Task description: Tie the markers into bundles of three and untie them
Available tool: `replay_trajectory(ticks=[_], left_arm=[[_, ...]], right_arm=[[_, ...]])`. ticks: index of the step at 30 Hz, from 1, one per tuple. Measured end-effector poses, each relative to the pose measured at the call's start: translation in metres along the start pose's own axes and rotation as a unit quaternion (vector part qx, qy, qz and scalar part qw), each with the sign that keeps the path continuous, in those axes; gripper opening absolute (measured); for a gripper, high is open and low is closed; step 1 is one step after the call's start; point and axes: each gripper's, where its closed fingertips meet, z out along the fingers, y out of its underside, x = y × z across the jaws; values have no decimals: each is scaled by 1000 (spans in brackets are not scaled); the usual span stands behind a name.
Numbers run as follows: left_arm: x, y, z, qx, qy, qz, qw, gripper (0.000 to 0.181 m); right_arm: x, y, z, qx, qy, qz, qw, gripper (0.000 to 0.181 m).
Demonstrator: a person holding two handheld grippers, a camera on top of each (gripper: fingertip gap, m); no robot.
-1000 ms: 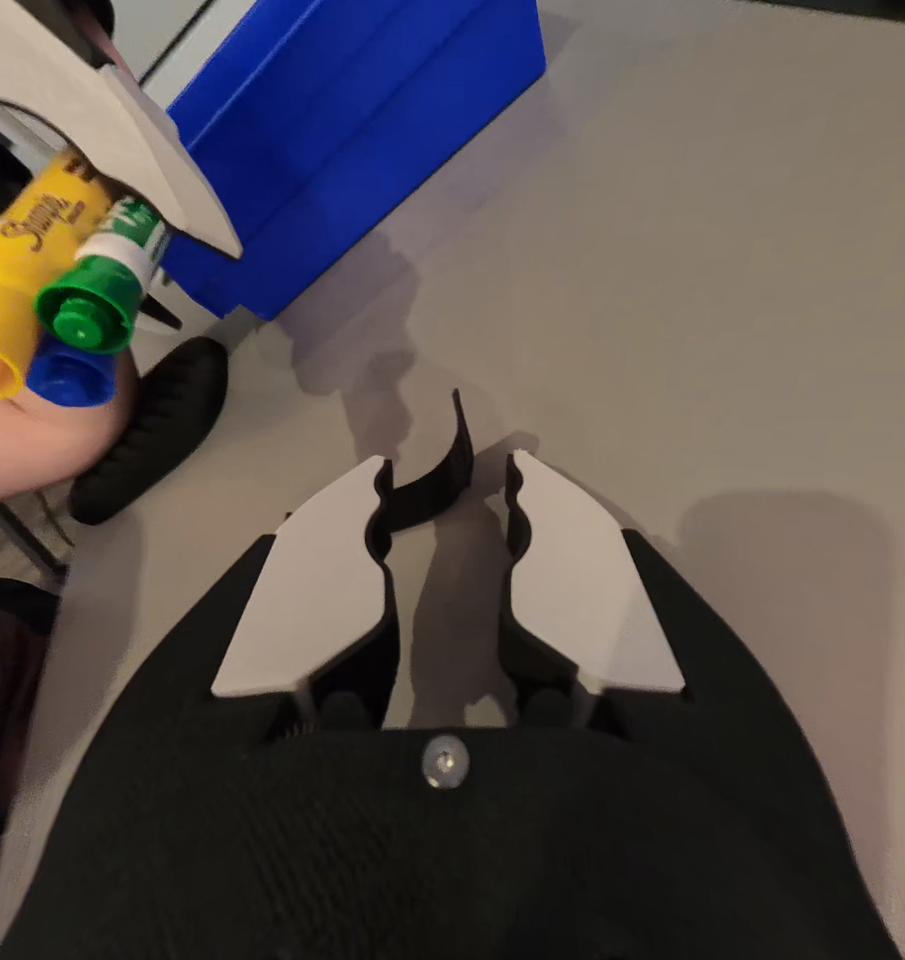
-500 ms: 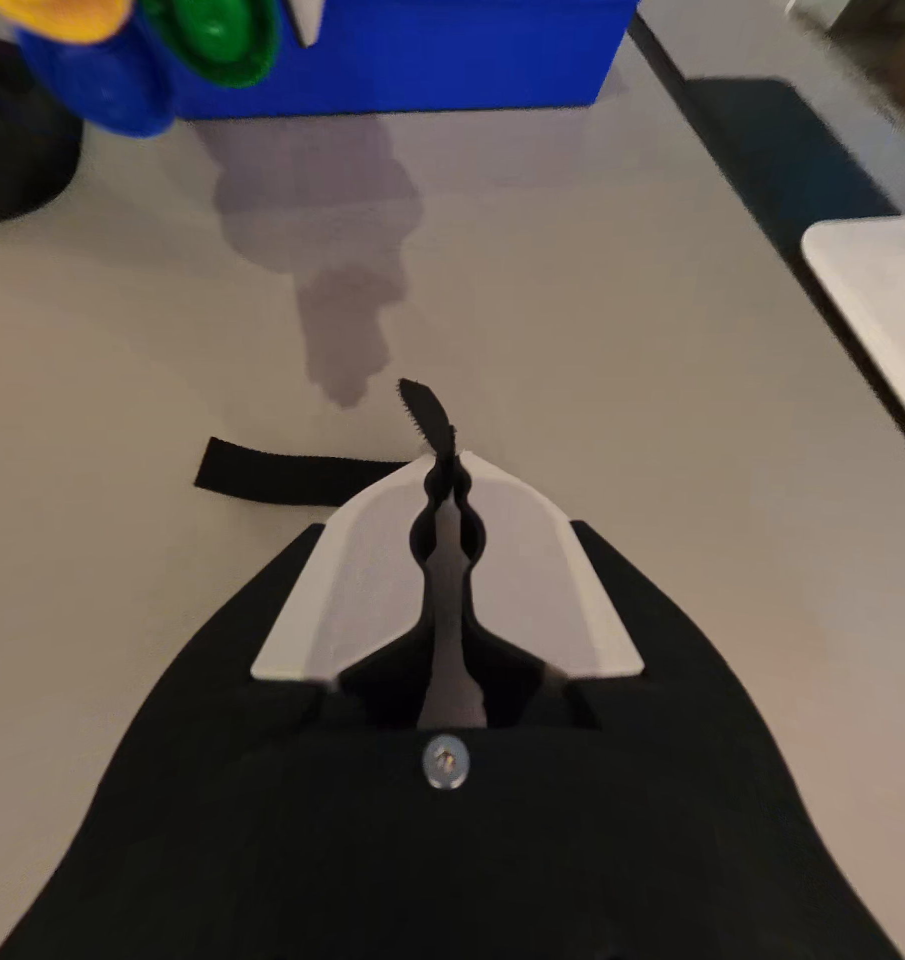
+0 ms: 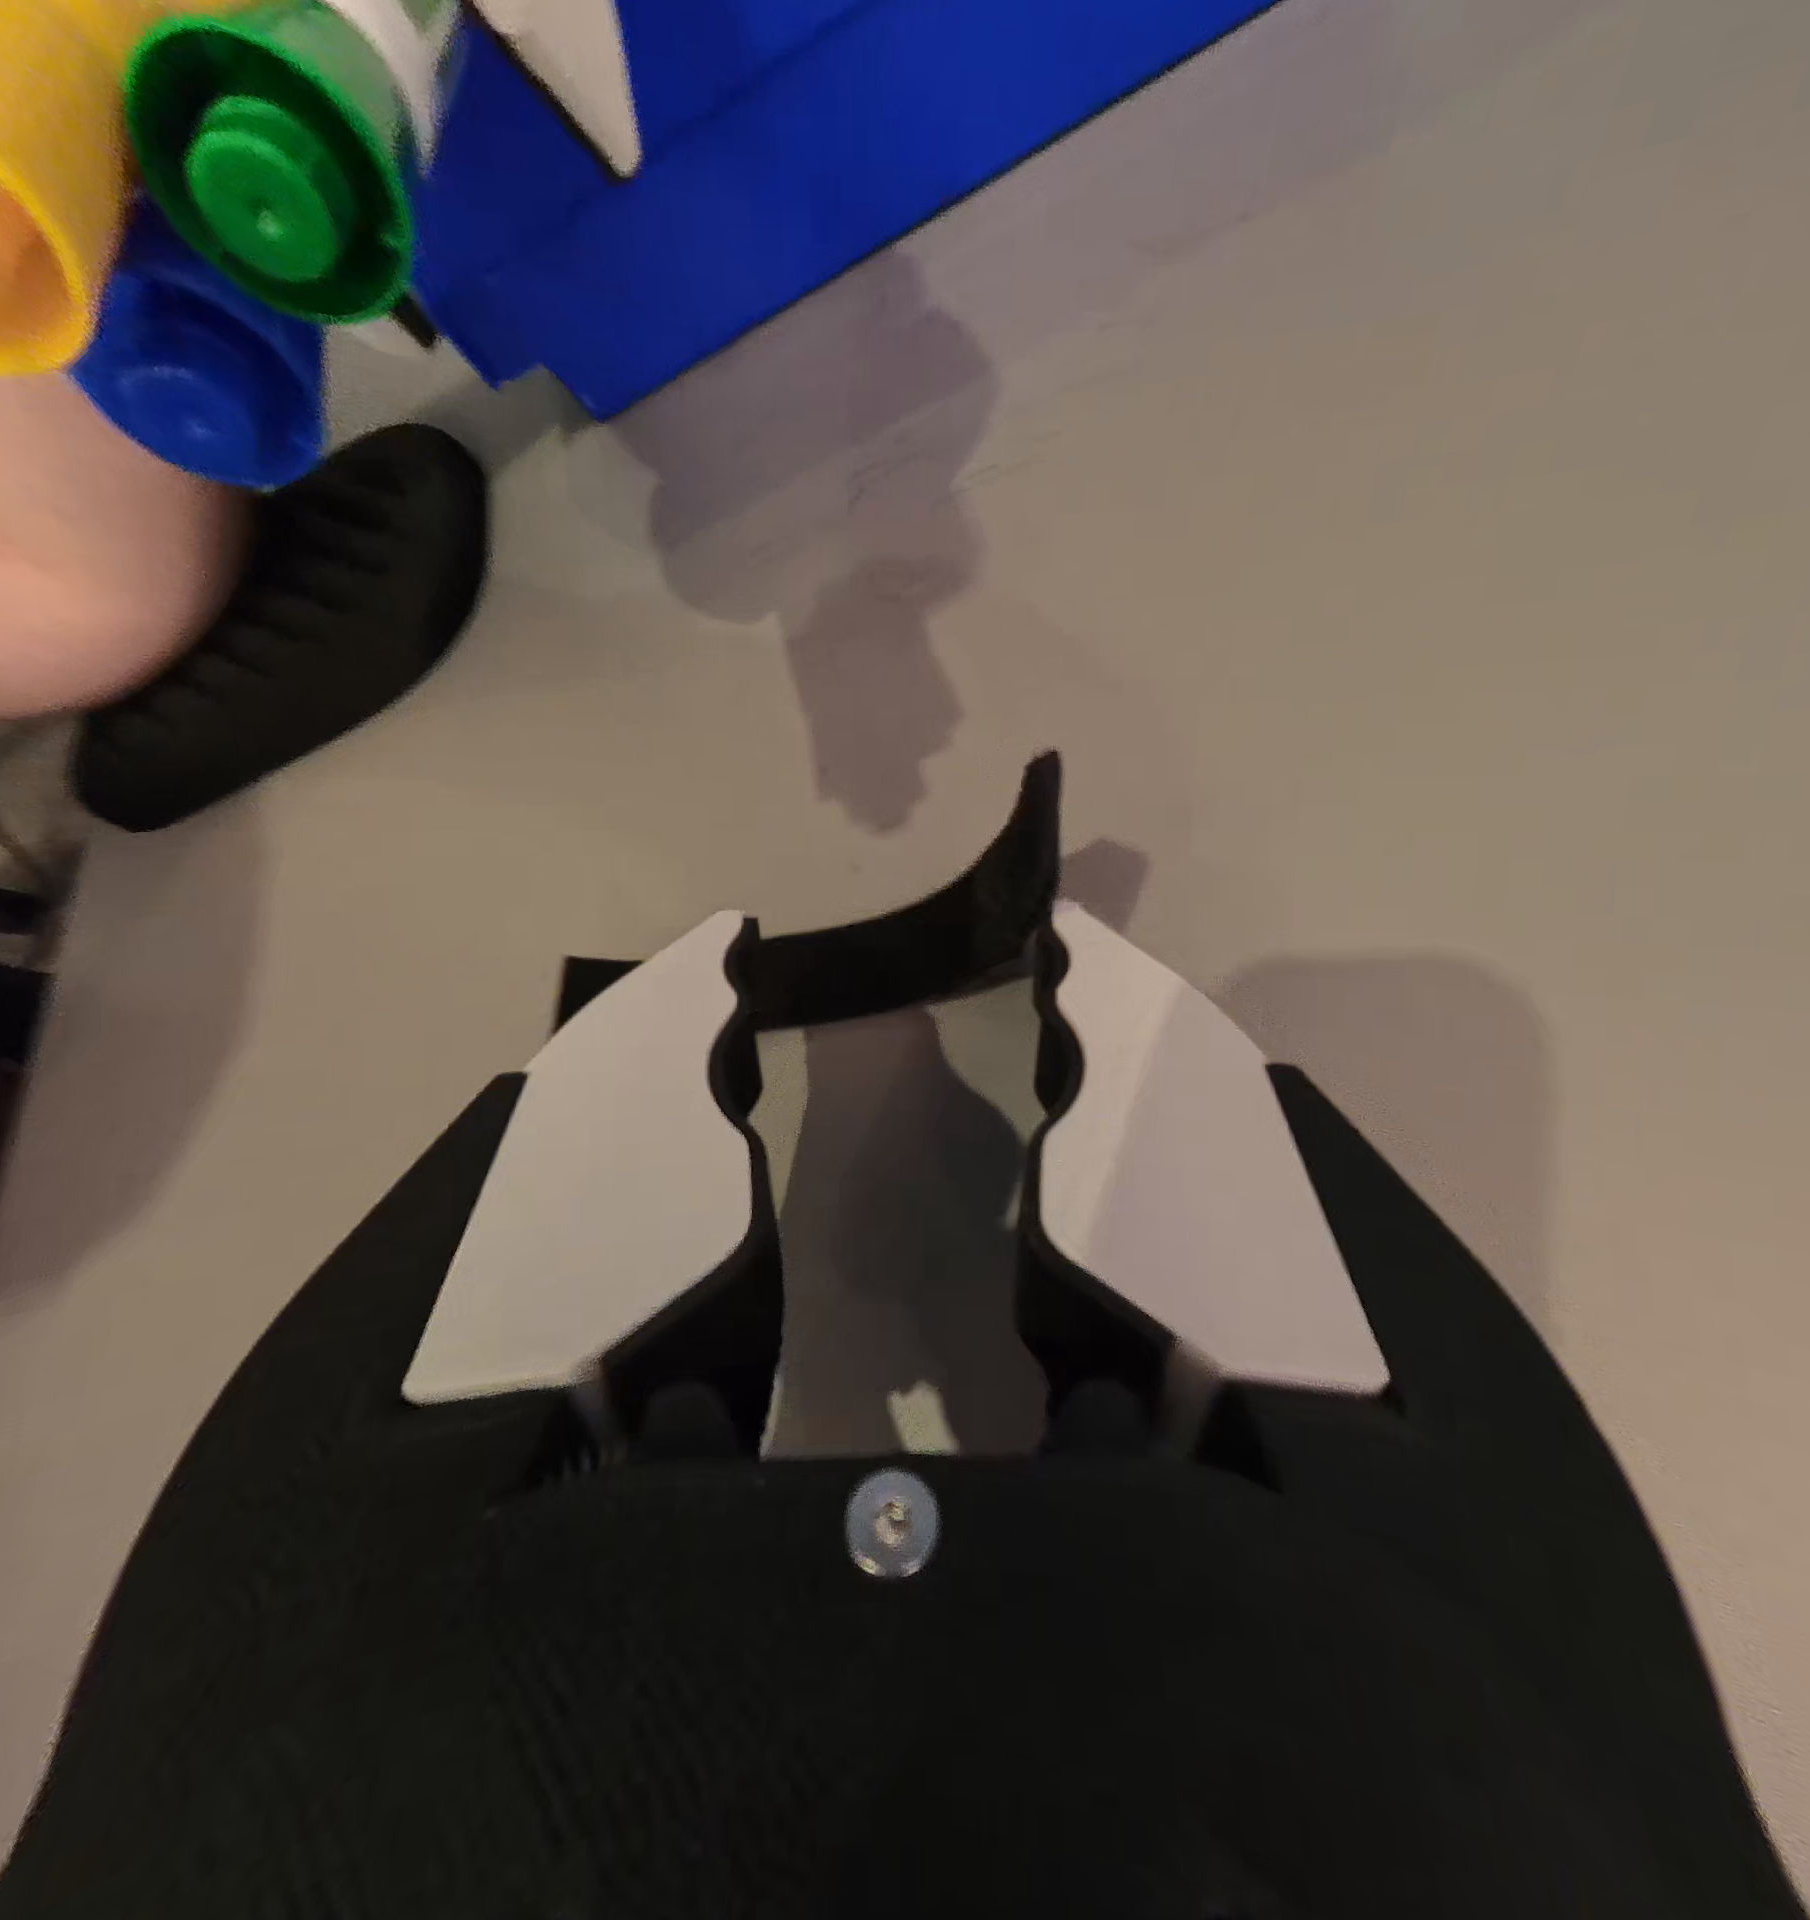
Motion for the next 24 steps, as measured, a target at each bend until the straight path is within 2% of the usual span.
replay_trajectory(ticks=[2,7,9,12,14,16,19,24], left_arm=[[0,0,-1,1,0,1,1000,38],[3,0,-1,0,2,2,1000,38],[3,0,-2,0,1,3,1000,38],[4,-1,-2,1,3,5,1000,38],[4,-1,-2,2,4,5,1000,38],[4,-1,-3,4,3,5,1000,38],[3,0,-4,5,2,2,1000,38],[4,1,-4,4,5,1,1000,38]], right_arm=[[-8,1,5,0,-3,-12,1000,45],[-12,13,15,-44,67,-126,989,25],[-17,15,18,-51,73,-164,982,6],[-21,16,19,-57,71,-183,979,5],[-16,16,16,-70,107,-239,963,4],[-11,16,11,-85,162,-338,923,4],[-9,13,7,-102,237,-480,838,4],[-23,9,7,-86,291,-628,717,4]])
